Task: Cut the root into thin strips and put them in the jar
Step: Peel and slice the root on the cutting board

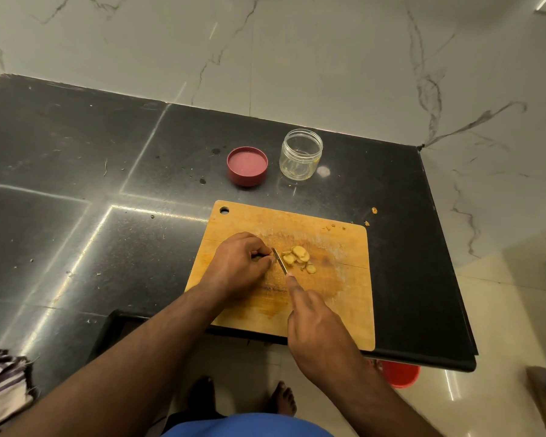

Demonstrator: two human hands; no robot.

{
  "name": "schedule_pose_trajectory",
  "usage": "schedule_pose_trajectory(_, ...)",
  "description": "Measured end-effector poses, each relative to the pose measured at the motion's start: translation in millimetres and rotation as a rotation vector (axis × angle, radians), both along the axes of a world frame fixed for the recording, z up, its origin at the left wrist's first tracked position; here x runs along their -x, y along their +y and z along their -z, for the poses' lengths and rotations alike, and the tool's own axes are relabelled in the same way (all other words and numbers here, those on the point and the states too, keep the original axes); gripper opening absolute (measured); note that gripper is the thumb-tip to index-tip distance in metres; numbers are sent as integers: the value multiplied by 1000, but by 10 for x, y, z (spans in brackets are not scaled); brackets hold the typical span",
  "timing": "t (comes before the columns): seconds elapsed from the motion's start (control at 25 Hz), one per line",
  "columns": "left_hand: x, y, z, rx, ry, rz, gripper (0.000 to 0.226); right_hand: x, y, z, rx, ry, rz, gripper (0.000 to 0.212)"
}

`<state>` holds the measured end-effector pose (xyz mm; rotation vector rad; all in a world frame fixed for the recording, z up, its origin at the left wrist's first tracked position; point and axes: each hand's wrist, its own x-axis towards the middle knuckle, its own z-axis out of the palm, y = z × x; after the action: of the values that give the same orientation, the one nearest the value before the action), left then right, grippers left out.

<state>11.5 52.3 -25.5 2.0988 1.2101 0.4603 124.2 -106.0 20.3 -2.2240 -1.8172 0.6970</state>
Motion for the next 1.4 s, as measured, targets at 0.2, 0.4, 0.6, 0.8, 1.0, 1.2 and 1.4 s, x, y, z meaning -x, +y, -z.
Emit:
schedule_pose_trajectory(0.2,-3,-10,-7,-1,-5,-2,15,0,14,13,-15,54,14,59)
schedule_pose_trajectory(0.4,-6,-15,-29,-10,8,2,15,-48,107,12,-15,87,19,60)
schedule_pose_trajectory(0.6,-5,-12,-32,-16,26,12,15,-34,183,34,13,87,7,62)
schedule_pose_trajectory(0.8,-6,-29,-57,-22,21,0,17,1,79,52,5,112,44,62)
schedule_pose_trajectory(1.0,5,-42,-41,-15,14,-15,17,-24,-241,79,-49,142,80,58)
schedule_pose_trajectory(1.2,19,-26,-54,15,52,10,23,-211,-253,-136,-129,272,184,54)
schedule_pose_trajectory(1.4,21,-6,-37,36,40,16,25,-267,-214,-195,-135,258,196,54)
